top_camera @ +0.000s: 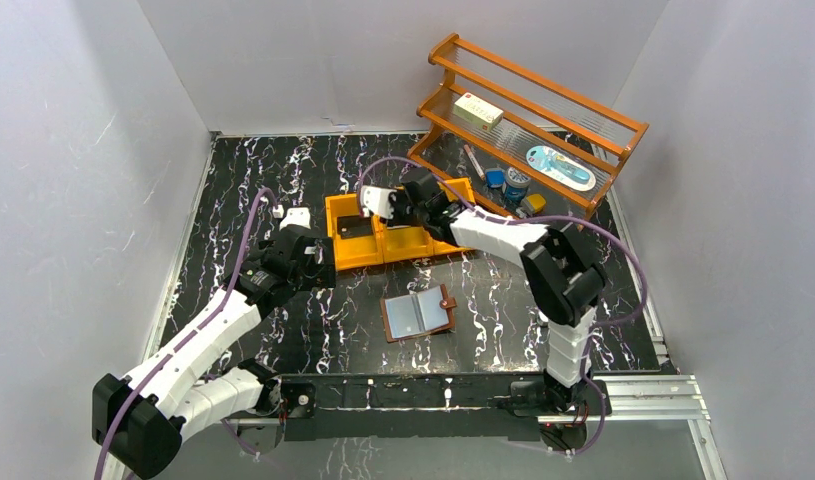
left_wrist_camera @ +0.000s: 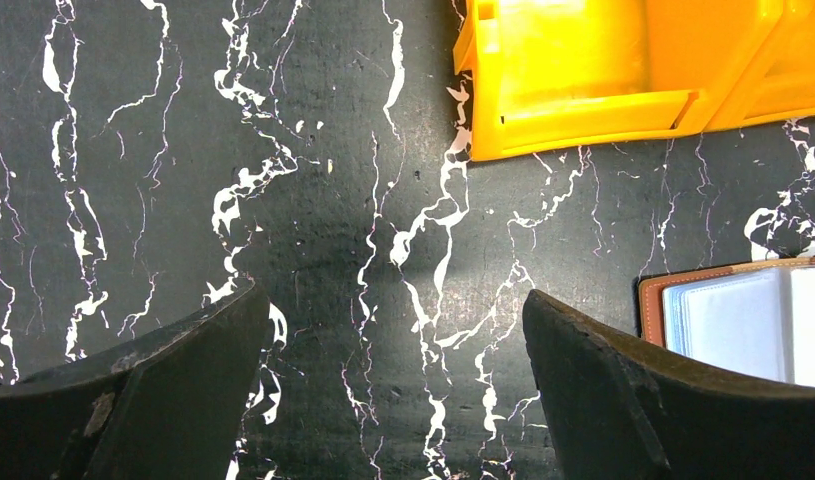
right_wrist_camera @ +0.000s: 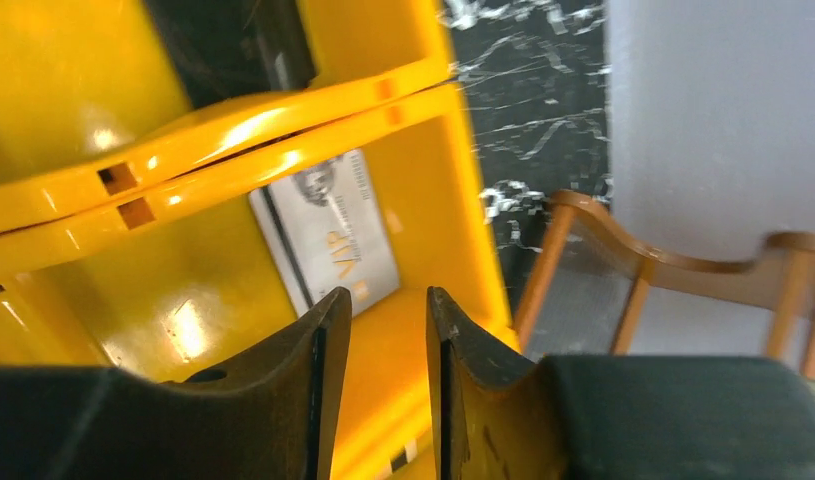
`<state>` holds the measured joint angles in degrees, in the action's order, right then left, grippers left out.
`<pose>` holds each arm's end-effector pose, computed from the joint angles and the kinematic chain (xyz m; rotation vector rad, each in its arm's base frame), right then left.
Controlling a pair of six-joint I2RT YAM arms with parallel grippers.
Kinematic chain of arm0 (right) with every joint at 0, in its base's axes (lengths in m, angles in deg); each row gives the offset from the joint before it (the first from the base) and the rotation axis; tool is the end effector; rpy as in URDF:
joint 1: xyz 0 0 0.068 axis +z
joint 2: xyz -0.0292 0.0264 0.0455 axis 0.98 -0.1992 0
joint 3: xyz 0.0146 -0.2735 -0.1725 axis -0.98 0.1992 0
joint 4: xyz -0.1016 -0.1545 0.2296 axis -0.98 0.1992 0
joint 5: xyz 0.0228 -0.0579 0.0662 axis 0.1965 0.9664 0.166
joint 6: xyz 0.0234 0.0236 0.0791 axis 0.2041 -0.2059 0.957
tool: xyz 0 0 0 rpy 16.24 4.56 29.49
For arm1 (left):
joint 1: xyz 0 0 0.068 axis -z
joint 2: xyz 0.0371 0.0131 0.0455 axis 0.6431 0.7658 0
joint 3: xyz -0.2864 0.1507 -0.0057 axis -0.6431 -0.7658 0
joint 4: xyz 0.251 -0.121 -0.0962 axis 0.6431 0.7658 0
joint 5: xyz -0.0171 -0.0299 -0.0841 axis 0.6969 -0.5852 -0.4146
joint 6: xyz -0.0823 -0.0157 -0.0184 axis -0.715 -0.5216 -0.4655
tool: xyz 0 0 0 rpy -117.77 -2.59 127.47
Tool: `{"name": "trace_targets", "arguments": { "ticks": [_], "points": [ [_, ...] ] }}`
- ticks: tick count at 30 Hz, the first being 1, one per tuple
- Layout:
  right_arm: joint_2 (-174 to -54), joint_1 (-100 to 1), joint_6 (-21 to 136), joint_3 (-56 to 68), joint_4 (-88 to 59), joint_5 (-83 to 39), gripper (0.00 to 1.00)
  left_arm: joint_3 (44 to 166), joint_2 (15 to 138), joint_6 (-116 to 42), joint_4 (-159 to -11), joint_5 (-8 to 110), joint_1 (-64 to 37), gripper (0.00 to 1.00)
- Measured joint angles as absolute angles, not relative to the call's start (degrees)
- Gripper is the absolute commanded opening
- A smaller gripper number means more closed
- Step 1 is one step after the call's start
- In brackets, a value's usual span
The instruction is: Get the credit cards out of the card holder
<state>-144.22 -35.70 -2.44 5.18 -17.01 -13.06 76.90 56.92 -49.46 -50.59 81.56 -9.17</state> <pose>0.3856 0.3556 0.2171 -1.5902 1.4416 -0.1233 0.2146 -0.0948 0.2773 -0.0632 2.2673 -0.0510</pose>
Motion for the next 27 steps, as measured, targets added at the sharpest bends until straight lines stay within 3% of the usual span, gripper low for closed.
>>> {"name": "trace_targets", "arguments": {
  "ticks": [3, 8, 15, 20, 27],
  "points": [
    [-139.3, -35.7, 5.5, 5.3, -17.4, -12.8, 0.50, 76.9, 56.9, -49.5, -50.6, 81.4, -9.2, 0.98],
    [-129.7, -35.7, 29.5, 5.7, -16.0, -13.7, 0.49, 76.9, 56.9, -49.5, -50.6, 81.4, -9.2, 0.99],
    [-118.7, -35.2, 64.9, 15.0, -11.9, -16.8, 0.65, 76.9, 56.9, -49.5, -50.6, 81.5, -9.2, 0.98],
    [-117.6, -30.8, 78.0, 24.9, -2.9, -12.8, 0.73, 76.9, 56.9, -49.5, -50.6, 81.8, -9.2, 0.98],
    [-118.1, -21.7, 85.6, 25.9, 2.9, -6.1, 0.77, 76.9, 57.0, -49.5, -50.6, 82.0, -9.2, 0.98]
  ]
}}
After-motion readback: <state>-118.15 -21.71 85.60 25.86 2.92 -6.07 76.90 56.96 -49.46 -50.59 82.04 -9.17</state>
